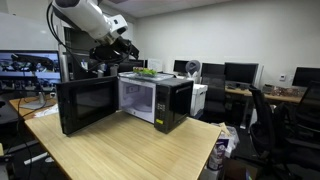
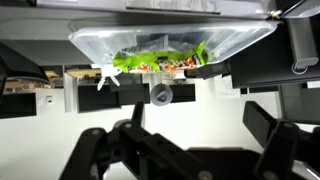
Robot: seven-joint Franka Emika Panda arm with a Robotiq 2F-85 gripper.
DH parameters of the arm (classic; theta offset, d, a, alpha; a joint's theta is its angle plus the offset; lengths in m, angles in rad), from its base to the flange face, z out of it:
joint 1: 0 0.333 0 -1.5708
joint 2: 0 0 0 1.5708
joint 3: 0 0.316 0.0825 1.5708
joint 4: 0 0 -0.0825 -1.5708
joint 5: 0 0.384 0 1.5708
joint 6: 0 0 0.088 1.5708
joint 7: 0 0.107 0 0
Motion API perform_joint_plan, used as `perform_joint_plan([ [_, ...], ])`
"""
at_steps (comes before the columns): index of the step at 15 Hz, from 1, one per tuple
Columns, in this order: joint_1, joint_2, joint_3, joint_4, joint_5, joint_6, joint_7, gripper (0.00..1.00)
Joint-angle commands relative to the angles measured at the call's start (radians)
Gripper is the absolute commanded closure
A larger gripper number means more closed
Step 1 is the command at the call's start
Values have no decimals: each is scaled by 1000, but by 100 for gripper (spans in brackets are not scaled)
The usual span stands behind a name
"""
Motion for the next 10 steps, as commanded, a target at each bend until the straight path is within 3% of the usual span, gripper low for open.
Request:
perform_joint_plan([
  [1,4,15,-64,47,189,-123,-204,0],
  [6,53,91,-151,-14,-44,-368,-87,0],
  [10,78,128,-156,65,147,-358,-297,0],
])
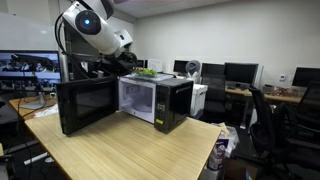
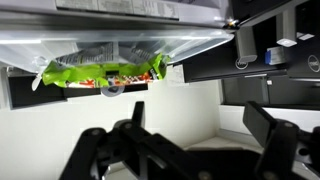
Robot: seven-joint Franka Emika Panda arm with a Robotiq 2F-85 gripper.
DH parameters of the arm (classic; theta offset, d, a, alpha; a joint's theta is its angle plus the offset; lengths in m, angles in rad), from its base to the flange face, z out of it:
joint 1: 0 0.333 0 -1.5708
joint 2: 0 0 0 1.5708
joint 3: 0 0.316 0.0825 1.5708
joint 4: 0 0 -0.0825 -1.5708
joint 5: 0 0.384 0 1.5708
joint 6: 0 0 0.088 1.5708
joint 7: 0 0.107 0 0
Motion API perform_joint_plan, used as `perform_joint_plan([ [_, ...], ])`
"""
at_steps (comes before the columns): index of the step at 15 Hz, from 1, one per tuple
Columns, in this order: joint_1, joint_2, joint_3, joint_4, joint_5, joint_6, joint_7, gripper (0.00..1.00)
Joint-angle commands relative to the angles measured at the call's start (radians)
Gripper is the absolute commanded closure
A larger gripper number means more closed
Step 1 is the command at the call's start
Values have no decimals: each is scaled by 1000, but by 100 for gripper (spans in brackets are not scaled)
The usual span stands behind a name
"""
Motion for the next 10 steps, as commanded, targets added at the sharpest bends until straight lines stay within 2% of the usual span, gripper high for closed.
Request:
perform_joint_plan([
  [1,12,40,-5,87,162,9,-208,0],
  [5,1,63,2,122,213,17,-370,0],
  [10,-3,85,-11,104,289,-2,-538,0],
])
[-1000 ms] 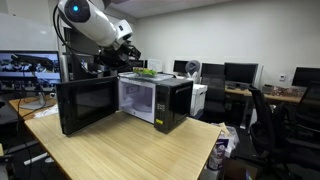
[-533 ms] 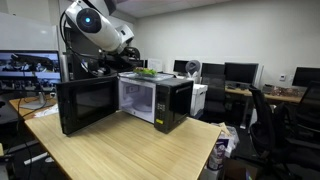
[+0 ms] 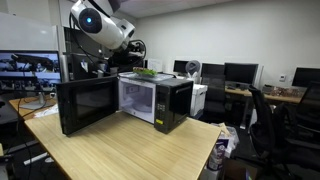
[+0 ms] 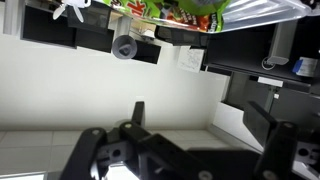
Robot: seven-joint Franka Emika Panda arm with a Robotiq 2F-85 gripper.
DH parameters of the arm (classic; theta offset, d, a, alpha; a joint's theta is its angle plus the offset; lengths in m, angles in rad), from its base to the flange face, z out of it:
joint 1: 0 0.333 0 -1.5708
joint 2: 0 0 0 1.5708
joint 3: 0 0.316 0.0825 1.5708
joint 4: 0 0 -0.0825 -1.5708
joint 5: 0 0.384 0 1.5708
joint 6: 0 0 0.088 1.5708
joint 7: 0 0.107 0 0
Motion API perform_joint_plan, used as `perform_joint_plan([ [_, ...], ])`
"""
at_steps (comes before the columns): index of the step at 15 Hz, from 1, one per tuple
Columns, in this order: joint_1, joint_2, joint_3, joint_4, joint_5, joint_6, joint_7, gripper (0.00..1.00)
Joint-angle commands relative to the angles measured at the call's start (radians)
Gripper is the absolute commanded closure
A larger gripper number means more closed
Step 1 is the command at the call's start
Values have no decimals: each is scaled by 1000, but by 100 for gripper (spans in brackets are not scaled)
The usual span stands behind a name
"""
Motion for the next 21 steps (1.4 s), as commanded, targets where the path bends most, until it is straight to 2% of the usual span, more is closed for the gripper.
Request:
perform_joint_plan([
  [1,-9,31,-7,-9,62,-2,-128,0],
  [3,-12,44,-11,-13,77,-5,-203,0],
  [4,-202,110,145,19,-7,-61,-84,0],
  [5,-249,115,188,22,-10,-59,-89,0],
  [8,-494,124,417,28,-33,-52,-90,0],
  [11,-645,116,571,19,-25,-37,-96,0],
  [14,-721,114,652,6,-35,-39,-100,0],
  [16,-745,127,690,-18,-53,-22,-100,0],
  [19,-762,153,726,-33,-79,14,-100,0],
  [20,-735,159,705,-35,-75,17,-106,0],
  [21,-740,155,711,-22,-71,17,-106,0],
])
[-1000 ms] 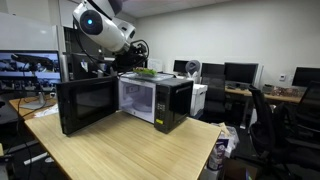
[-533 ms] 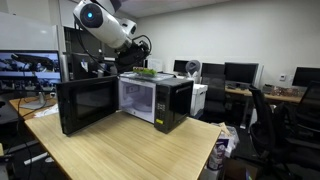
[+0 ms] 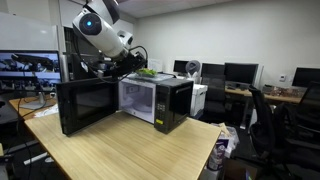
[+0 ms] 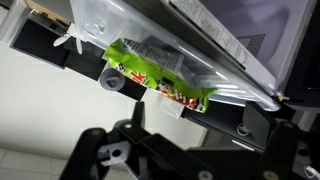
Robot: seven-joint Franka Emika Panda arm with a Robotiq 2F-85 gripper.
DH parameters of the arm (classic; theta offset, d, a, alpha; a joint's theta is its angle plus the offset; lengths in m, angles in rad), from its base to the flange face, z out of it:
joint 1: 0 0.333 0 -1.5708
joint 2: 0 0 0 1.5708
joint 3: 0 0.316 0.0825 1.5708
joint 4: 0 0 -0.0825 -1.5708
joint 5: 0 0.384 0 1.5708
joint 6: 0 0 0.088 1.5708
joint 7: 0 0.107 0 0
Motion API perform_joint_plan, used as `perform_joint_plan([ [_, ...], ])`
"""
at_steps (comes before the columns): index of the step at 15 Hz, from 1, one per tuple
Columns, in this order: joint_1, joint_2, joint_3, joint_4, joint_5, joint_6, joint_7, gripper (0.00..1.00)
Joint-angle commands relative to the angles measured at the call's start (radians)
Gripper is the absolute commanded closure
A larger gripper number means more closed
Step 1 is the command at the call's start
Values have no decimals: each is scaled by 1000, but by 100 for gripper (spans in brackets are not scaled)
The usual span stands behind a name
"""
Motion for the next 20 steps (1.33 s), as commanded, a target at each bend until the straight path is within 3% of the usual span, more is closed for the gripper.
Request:
perform_joint_plan([
  [1,-8,-3,18,28,-5,39,0,0],
  [5,16,30,33,101,-37,156,61,0],
  [9,24,46,42,104,-140,128,32,0],
  [14,31,93,48,171,-109,116,-47,0],
  [15,29,96,51,191,-165,118,0,0],
  [20,32,140,49,230,-249,132,-1,0],
])
